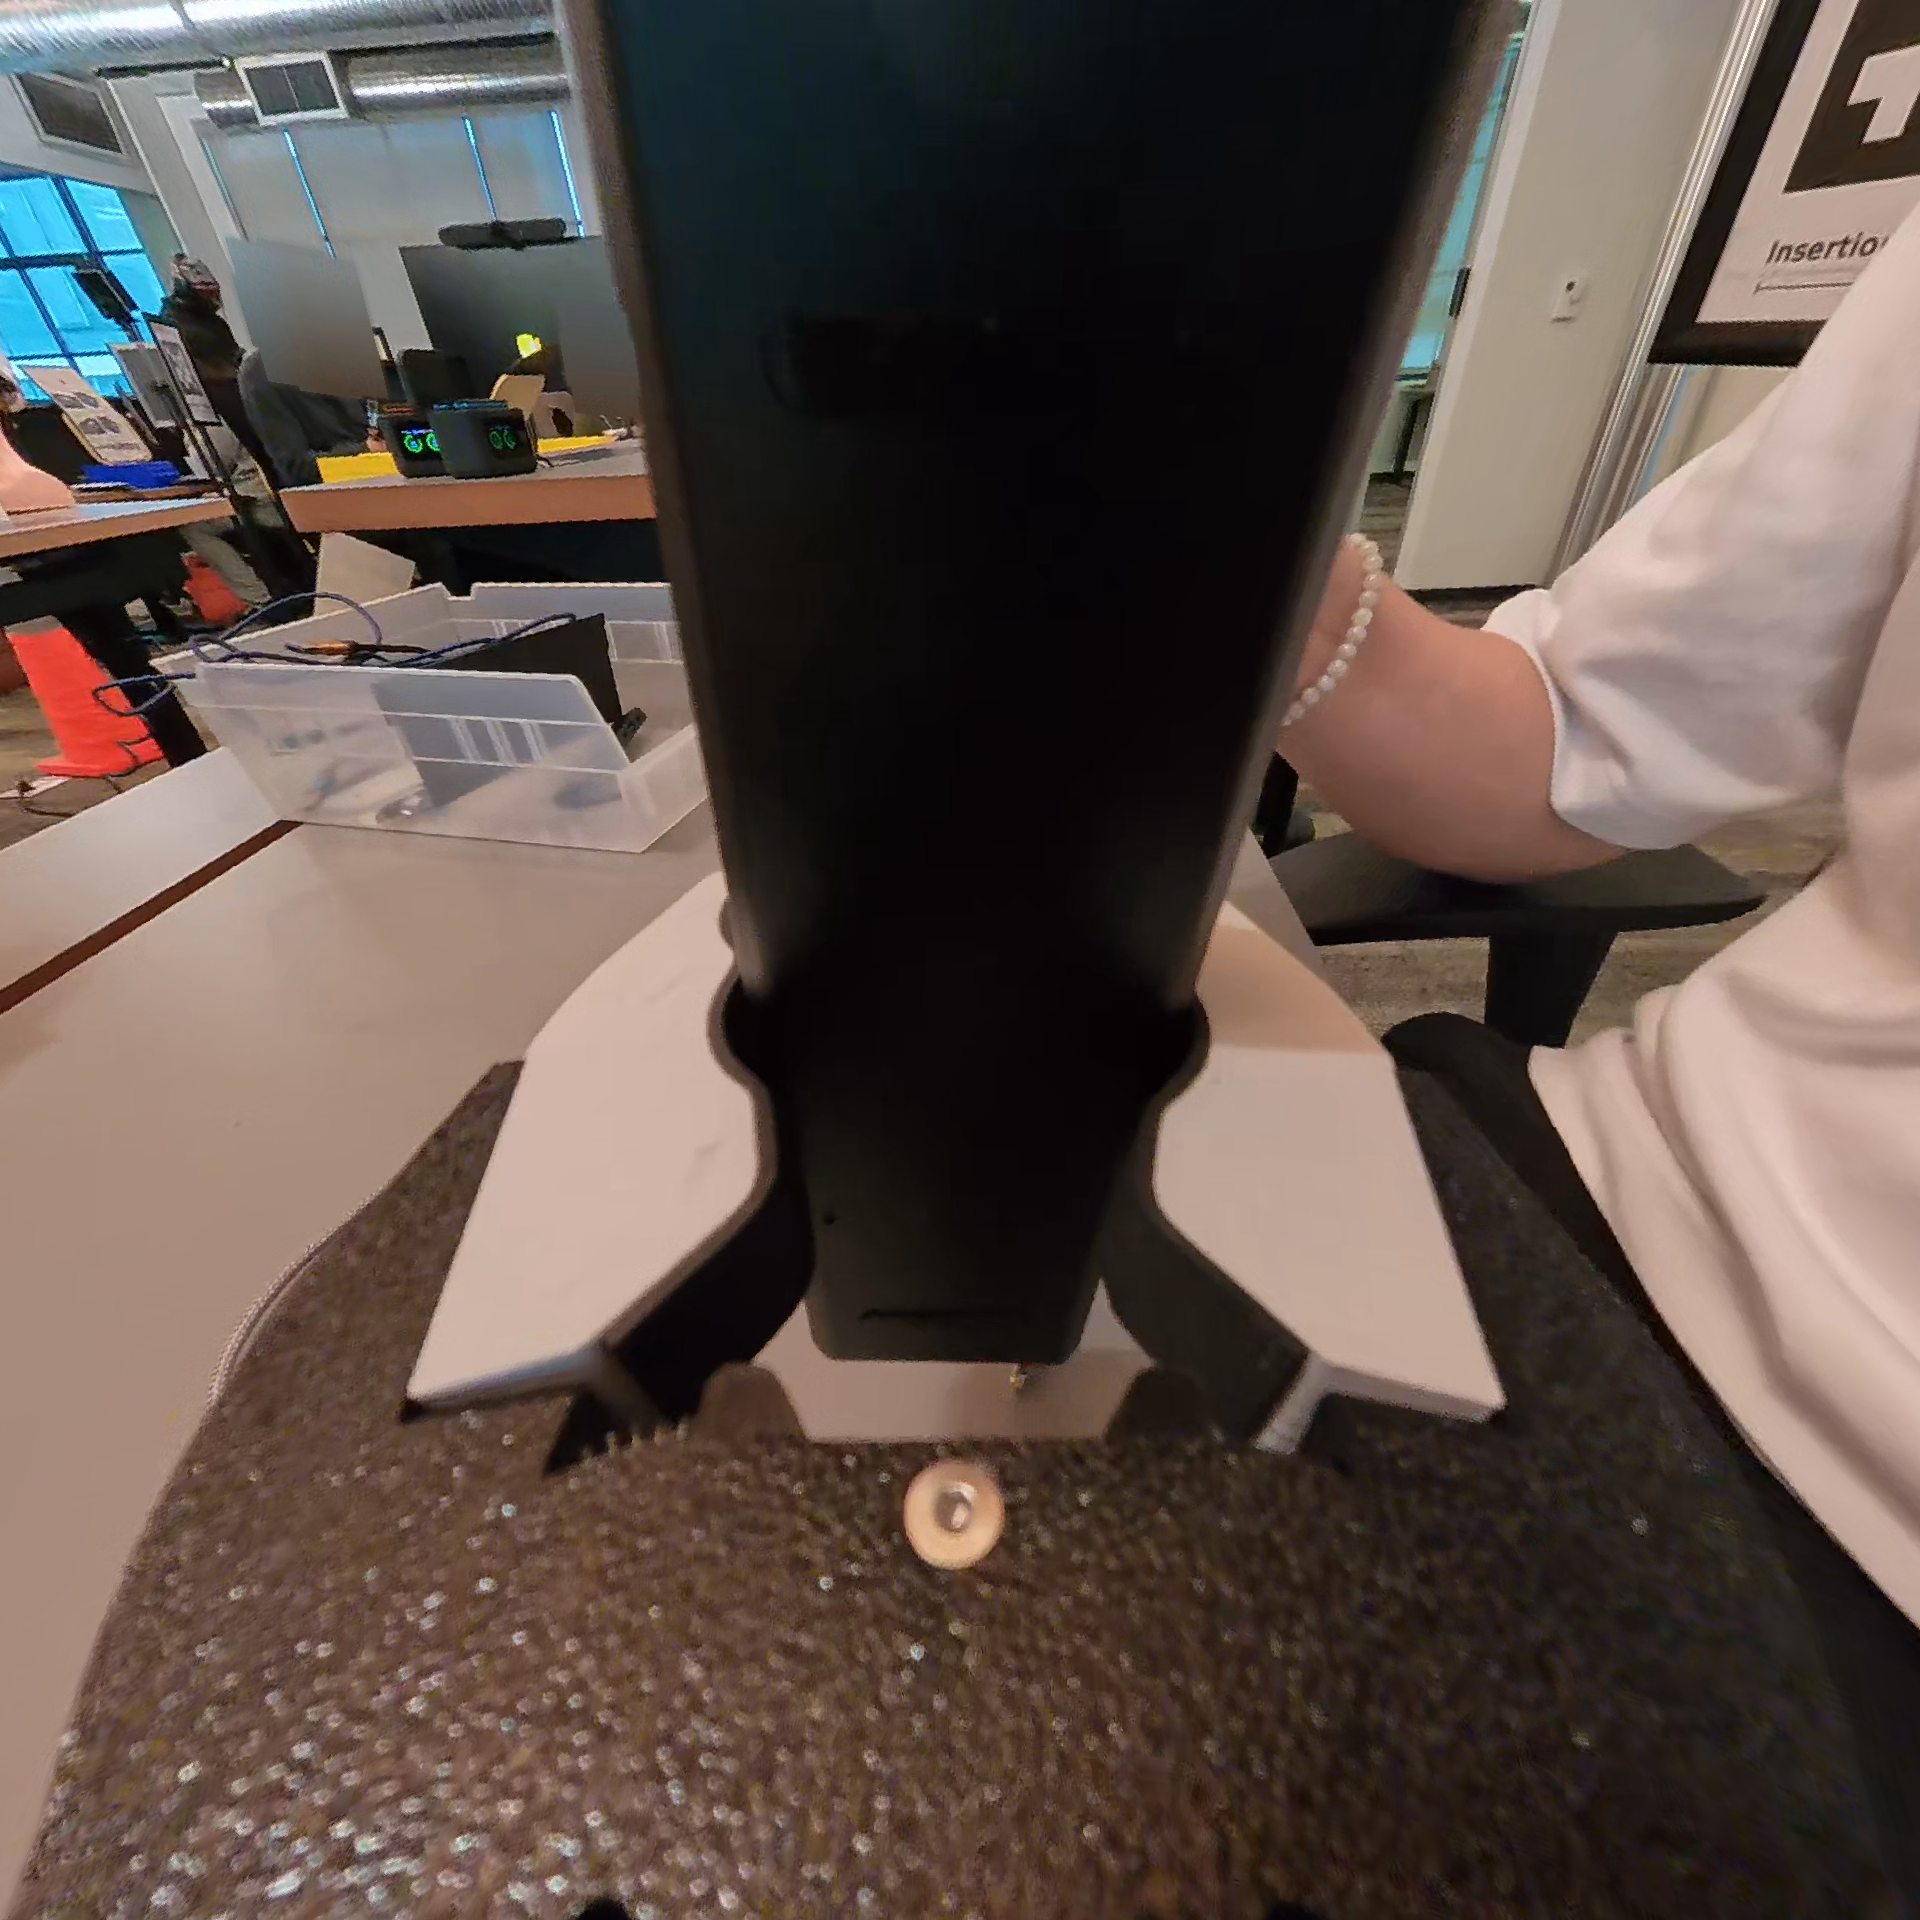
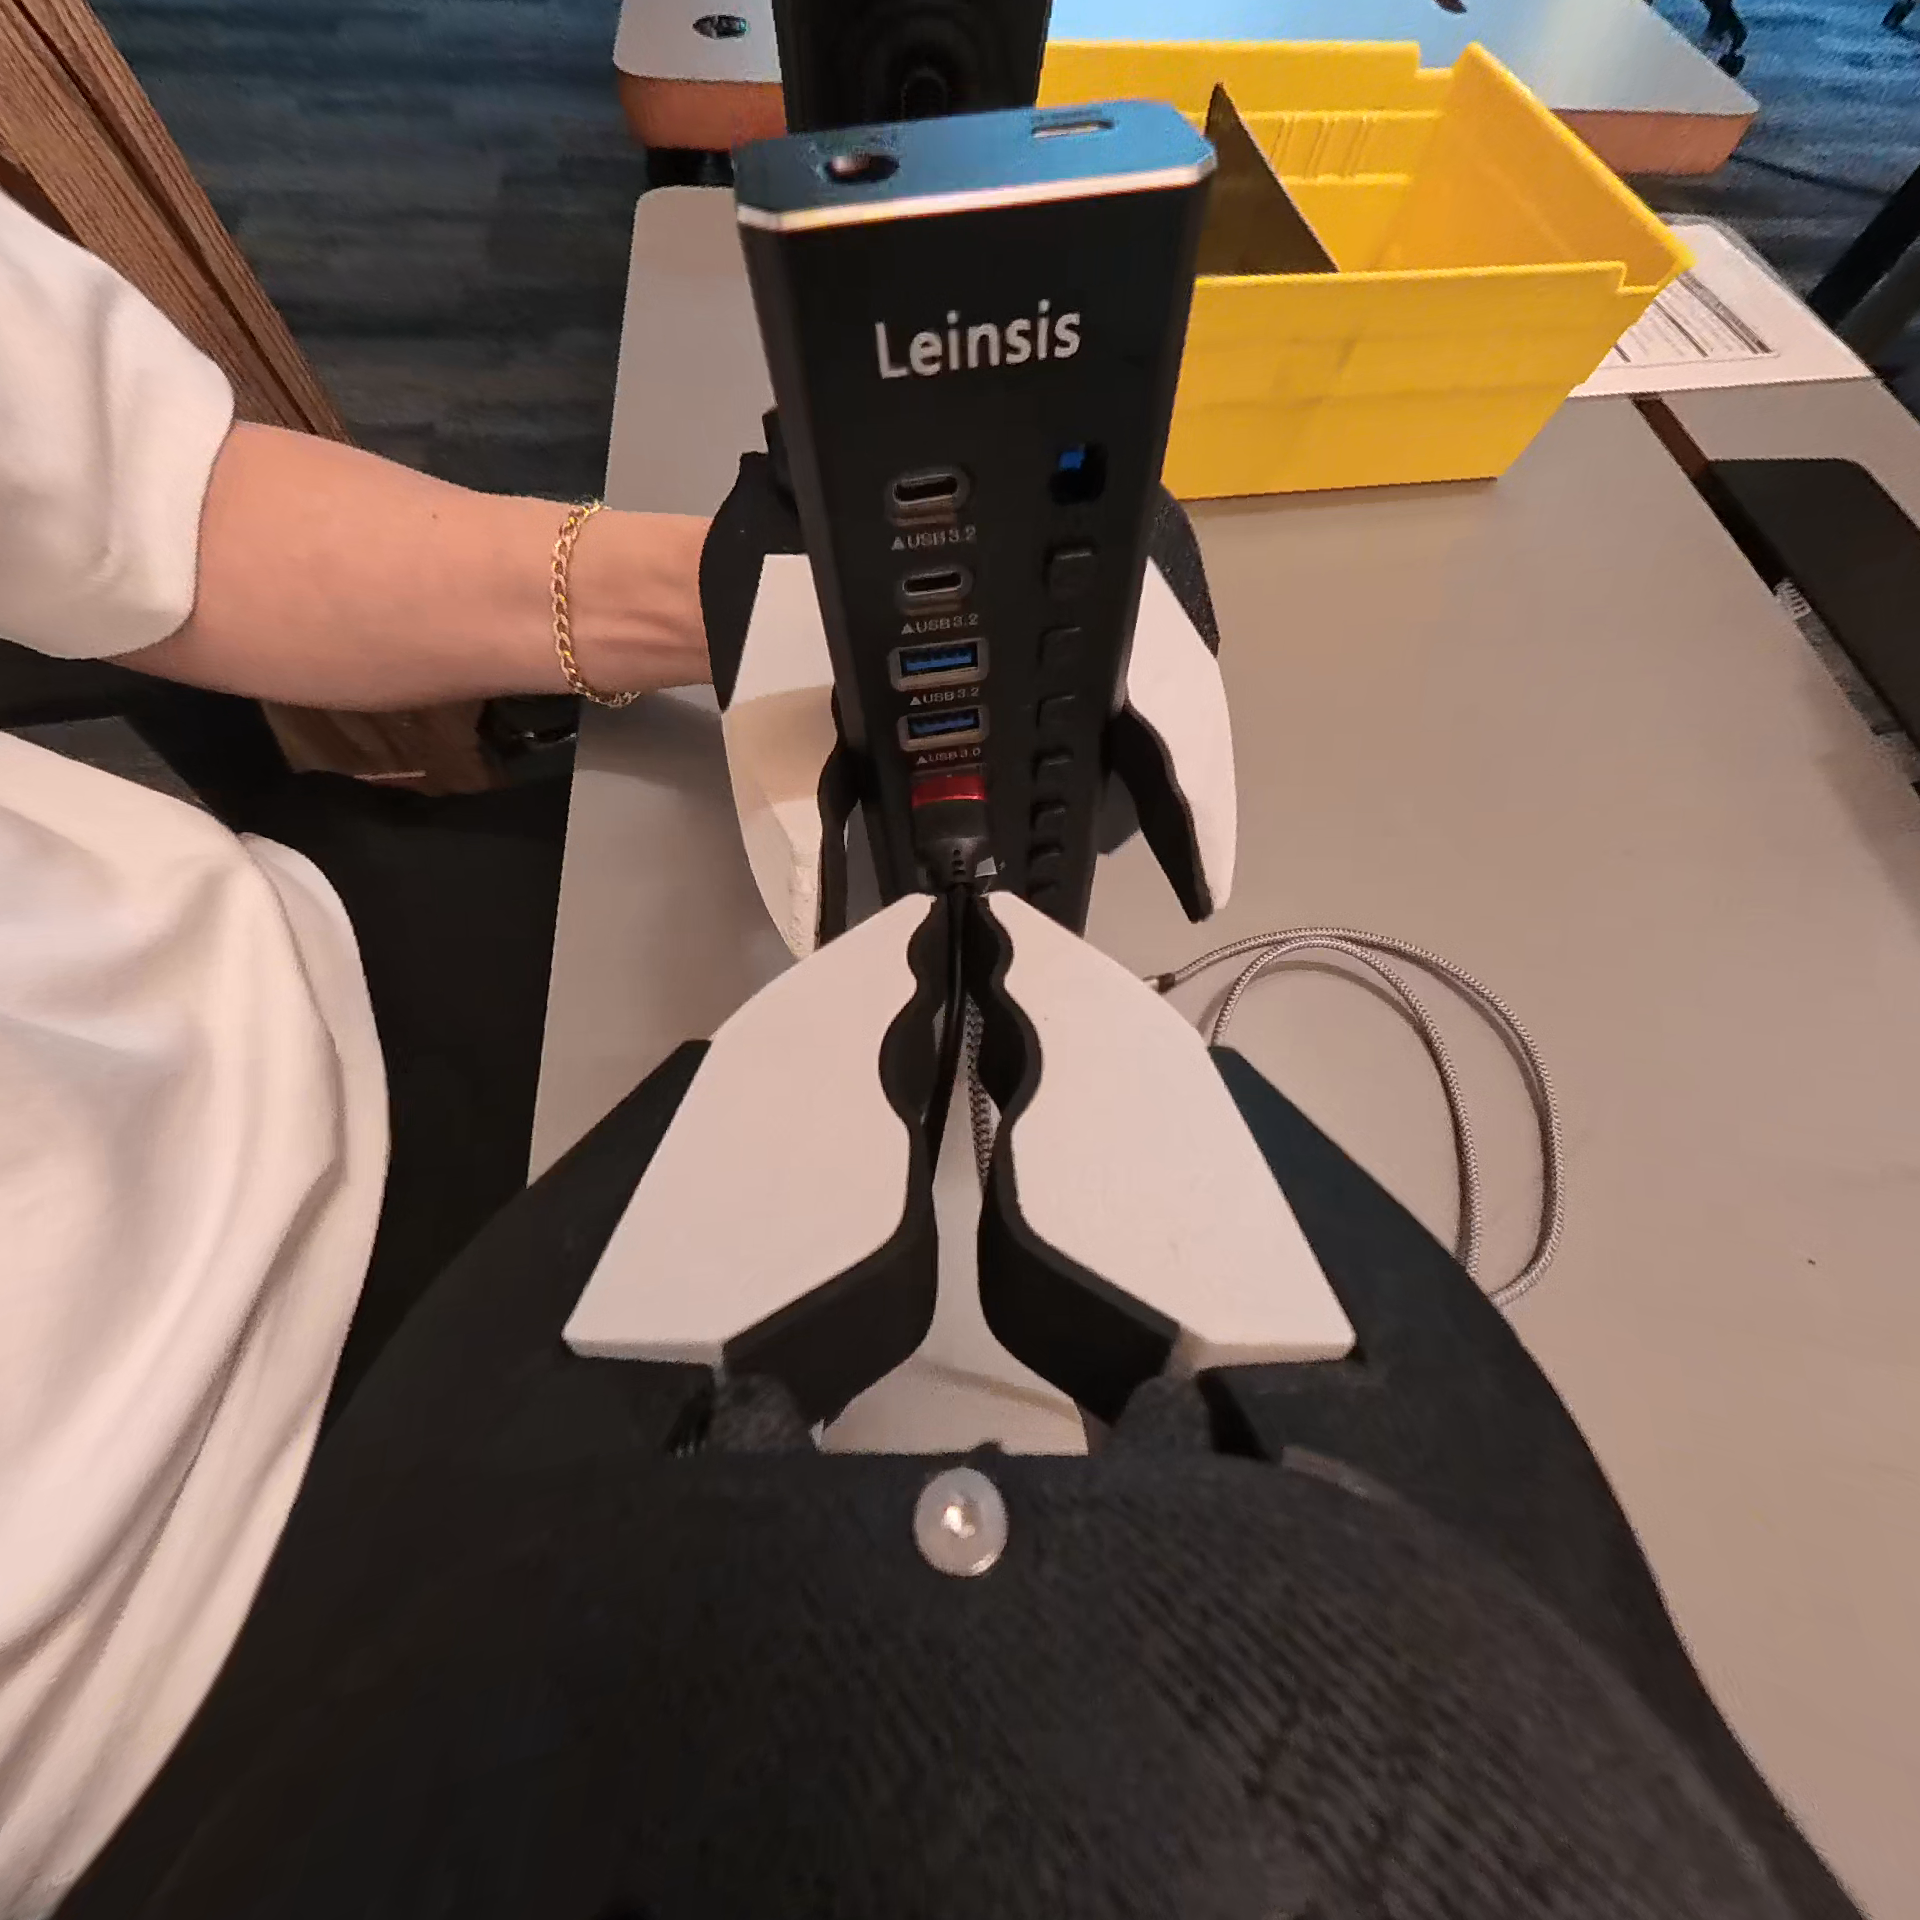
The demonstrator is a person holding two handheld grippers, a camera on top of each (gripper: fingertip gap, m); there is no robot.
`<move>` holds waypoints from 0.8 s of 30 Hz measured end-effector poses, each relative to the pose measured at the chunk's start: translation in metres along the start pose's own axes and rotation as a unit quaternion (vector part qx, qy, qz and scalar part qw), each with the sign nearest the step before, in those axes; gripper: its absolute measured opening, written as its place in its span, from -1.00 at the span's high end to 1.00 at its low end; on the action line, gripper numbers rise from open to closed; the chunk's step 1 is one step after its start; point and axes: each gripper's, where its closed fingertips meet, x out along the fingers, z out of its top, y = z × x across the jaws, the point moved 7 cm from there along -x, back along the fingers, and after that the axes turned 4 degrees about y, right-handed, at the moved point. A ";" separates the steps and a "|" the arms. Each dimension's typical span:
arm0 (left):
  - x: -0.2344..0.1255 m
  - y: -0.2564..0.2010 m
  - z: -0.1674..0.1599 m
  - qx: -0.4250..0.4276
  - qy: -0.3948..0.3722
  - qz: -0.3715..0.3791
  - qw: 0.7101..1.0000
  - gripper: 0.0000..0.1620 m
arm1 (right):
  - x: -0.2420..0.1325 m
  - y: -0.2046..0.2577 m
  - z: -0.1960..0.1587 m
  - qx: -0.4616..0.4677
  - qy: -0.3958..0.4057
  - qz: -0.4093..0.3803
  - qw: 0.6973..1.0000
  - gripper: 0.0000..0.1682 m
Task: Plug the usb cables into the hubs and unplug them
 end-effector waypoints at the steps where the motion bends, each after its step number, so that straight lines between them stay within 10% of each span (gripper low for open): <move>1: 0.000 -0.001 0.001 0.001 -0.001 -0.003 1.000 0.10 | -0.001 0.001 0.000 0.007 -0.002 0.008 1.000 0.95; 24: -0.009 -0.003 0.015 0.000 -0.075 -0.007 0.997 0.12 | 0.016 0.004 0.018 0.005 -0.187 0.019 0.982 0.81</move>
